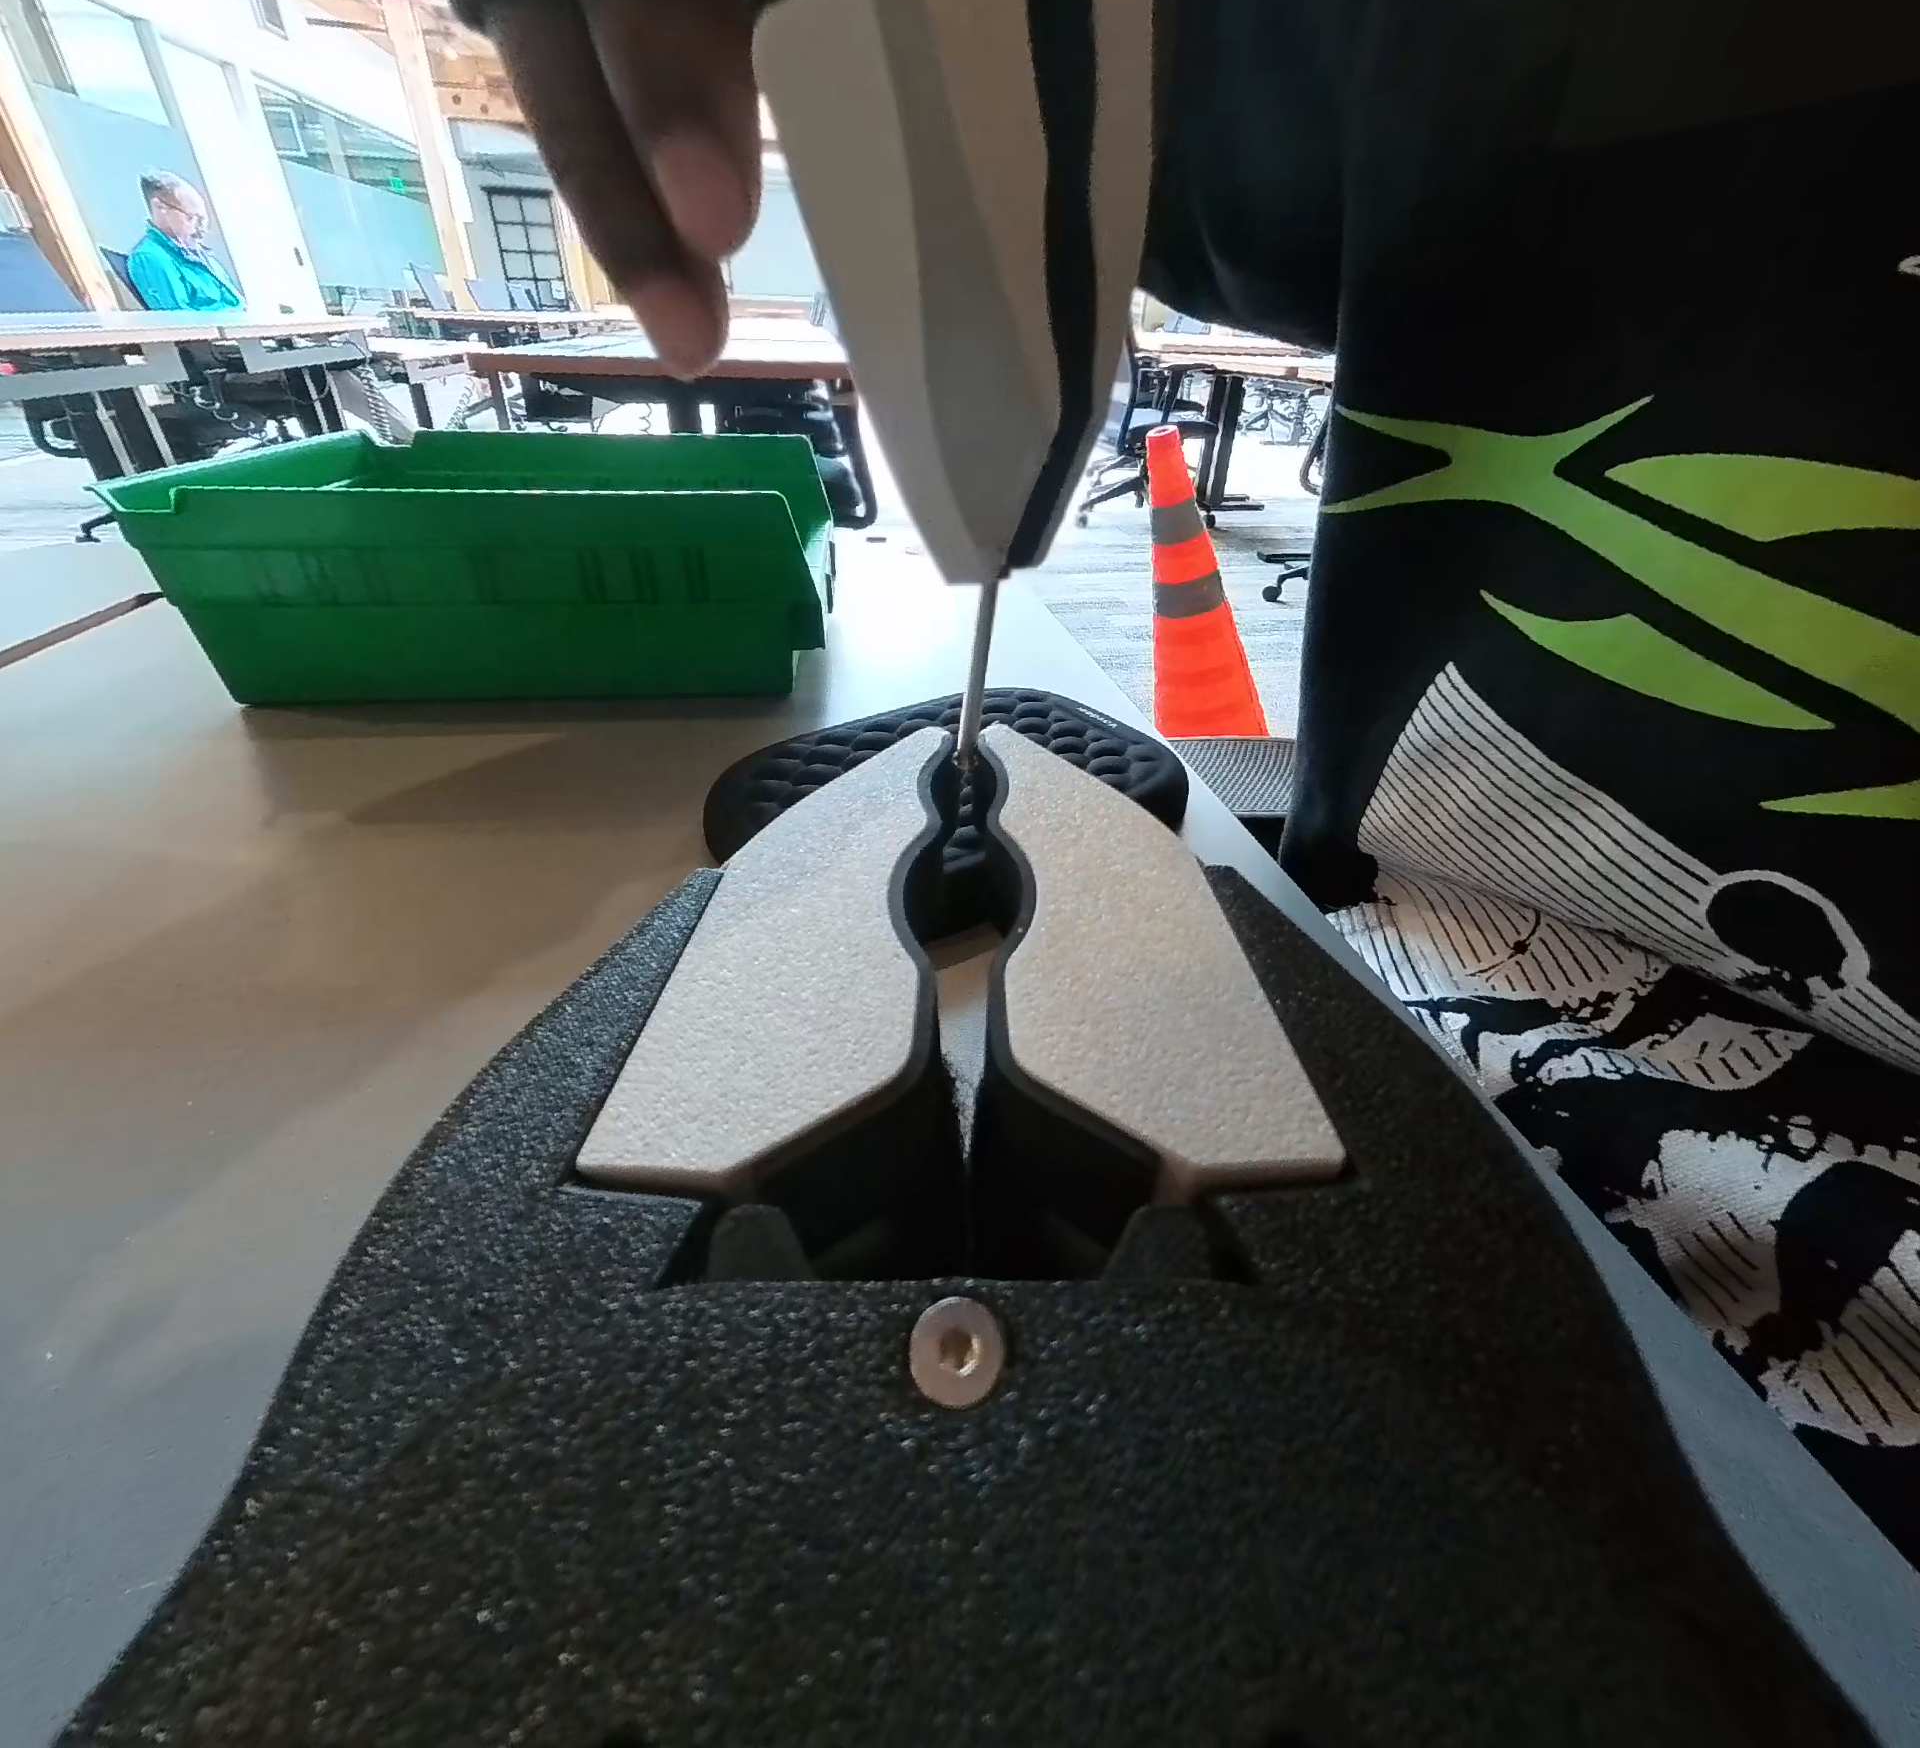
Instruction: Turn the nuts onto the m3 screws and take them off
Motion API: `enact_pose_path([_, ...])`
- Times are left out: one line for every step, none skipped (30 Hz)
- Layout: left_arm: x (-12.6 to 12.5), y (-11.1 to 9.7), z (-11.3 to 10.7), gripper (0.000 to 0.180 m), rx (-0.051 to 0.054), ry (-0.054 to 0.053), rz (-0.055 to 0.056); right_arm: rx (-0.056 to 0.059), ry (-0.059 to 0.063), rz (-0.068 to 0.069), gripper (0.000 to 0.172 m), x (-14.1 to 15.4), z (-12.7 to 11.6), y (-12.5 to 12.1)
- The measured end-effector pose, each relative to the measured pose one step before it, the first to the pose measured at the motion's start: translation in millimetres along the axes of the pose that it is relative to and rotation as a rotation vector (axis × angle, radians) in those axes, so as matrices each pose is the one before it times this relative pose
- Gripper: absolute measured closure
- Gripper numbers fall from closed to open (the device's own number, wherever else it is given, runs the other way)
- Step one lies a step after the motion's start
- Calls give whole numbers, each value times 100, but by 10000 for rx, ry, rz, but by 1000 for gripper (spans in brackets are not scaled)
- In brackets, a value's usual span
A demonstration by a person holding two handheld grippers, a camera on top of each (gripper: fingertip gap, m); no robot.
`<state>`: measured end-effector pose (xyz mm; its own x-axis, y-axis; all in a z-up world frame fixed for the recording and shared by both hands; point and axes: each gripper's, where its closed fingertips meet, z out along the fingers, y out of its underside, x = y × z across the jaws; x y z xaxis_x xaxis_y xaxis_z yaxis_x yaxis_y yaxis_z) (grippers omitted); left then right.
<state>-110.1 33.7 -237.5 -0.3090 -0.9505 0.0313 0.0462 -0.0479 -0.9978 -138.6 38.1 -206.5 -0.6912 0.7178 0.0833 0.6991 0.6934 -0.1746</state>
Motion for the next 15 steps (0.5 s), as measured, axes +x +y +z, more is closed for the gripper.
enact_pose_path([9,12,16,180,-8,4,-1,-28,43,37,166,-35,63,53])
enact_pose_path([13,7,8,180,-12,2,9,11,68,91,166,-1,34,-1])
enact_pose_path([2,13,13,180,-8,-10,16,32,45,176,166,-15,4,-25])
enact_pose_path([-31,-8,-9,180,6,-35,14,30,27,259,167,-52,-7,-1])
enact_pose_path([-99,-12,-38,180,15,-81,11,12,144,366,167,98,-20,58])
enact_pose_path([-159,-33,-41,180,23,-110,2,-45,203,516,167,215,-24,134])
enact_pose_path([-161,-43,-57,180,36,-106,-7,-10,150,591,167,100,-45,81])
enact_pose_path([-188,-40,-62,180,27,-144,19,10,190,648,167,111,-18,45])
enact_pose_path([-214,2,-42,180,-3,-177,52,-29,284,750,167,178,26,66])
enact_pose_path([-212,6,-30,180,-13,-170,53,-8,330,900,167,214,40,-25])
enact_pose_path([-168,13,-27,180,-10,-147,45,-5,207,990,167,4,51,-41])
enact_pose_path([-177,23,-20,180,-25,-145,41,-55,331,1021,167,167,33,59])
enact_pose_path([-177,36,1,180,-27,-132,17,-84,397,1034,167,255,16,145])
enact_pose_path([-82,18,3,180,-21,-54,-3,-34,157,852,167,-67,3,111])
enact_pose_path([33,23,20,180,-16,27,9,42,123,405,167,-107,0,26])
